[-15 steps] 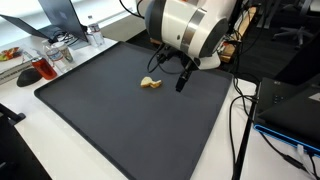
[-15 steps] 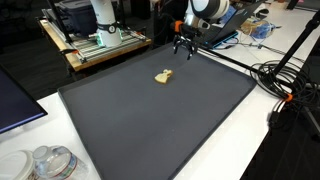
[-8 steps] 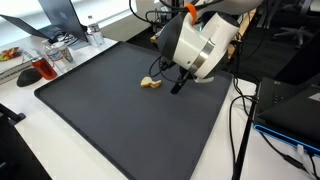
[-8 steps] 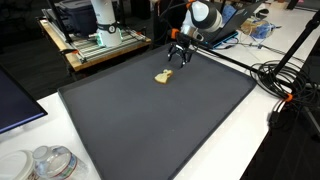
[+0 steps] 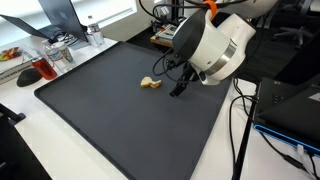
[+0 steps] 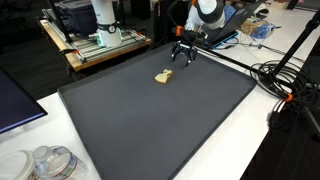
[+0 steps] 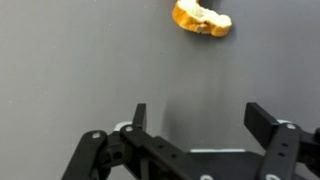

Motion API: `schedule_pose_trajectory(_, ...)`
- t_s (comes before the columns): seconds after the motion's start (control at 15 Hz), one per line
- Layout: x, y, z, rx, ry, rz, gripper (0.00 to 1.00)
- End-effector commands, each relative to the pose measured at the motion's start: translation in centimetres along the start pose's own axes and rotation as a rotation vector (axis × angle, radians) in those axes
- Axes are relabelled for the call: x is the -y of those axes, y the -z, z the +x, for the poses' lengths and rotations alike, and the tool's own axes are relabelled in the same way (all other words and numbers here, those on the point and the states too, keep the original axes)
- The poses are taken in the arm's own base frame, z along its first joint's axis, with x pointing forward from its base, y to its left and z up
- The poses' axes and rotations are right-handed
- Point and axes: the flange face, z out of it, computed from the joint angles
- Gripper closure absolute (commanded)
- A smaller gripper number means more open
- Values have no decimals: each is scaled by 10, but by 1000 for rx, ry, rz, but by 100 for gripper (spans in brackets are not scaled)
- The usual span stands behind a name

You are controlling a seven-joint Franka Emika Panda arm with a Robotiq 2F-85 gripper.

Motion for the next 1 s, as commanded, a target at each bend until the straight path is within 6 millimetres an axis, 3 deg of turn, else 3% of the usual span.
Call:
schedule_pose_trajectory(0.0,-2,-2,4,46,5,5,0)
schedule_pose_trajectory(0.93,13,-24,-8,174,1,12,0)
